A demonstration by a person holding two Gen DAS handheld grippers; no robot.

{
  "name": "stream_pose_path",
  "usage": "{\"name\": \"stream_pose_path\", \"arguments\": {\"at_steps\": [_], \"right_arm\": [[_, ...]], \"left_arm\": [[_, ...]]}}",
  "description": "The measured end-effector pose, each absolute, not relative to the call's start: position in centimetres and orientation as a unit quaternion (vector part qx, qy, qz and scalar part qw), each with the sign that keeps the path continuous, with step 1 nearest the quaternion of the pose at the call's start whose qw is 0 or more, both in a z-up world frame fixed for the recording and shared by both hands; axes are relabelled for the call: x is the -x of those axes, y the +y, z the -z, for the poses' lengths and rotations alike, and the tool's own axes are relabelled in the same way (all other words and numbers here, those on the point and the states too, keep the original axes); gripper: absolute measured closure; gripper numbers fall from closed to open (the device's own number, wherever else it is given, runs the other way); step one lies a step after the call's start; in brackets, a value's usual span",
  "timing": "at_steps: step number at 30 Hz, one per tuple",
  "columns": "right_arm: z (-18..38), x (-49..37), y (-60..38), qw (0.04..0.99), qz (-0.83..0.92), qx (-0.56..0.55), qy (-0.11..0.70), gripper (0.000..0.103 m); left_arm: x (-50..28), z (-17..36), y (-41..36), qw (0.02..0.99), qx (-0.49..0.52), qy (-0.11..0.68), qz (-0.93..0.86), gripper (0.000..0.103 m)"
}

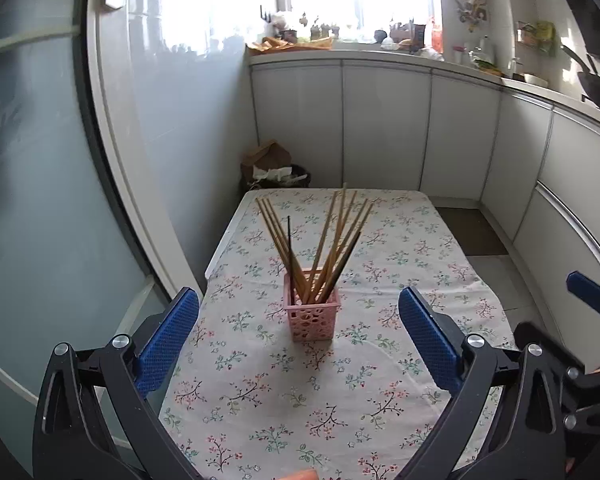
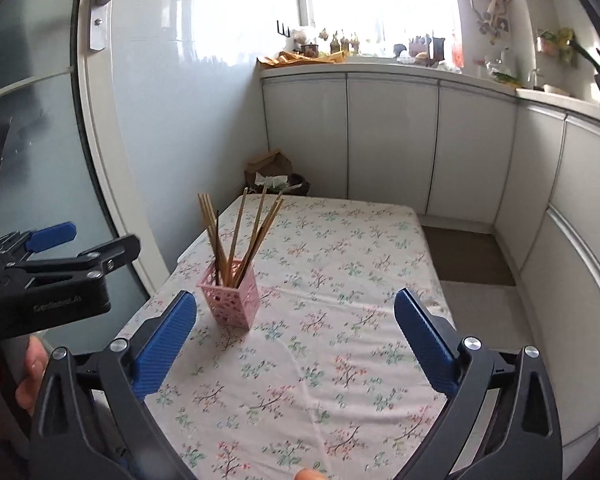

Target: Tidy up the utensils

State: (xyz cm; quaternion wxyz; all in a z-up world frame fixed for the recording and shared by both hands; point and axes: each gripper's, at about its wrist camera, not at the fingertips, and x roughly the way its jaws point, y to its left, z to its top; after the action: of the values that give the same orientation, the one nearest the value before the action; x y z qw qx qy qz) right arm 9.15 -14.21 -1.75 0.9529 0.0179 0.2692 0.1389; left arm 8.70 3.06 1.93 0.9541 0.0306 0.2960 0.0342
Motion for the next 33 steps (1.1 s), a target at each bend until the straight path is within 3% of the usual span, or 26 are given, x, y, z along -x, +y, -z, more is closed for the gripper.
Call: {"name": "stream_pose_path", "arguments": {"at_steps": [33], "right_arm": [[1.9, -9.6, -16.0, 0.963, -0.093, -0.02, 0.252, 0.006]], "left_arm": [[-9.5, -0.4, 1.1, 0.952, -0.024, 0.305, -0.013, 0.007]]}}
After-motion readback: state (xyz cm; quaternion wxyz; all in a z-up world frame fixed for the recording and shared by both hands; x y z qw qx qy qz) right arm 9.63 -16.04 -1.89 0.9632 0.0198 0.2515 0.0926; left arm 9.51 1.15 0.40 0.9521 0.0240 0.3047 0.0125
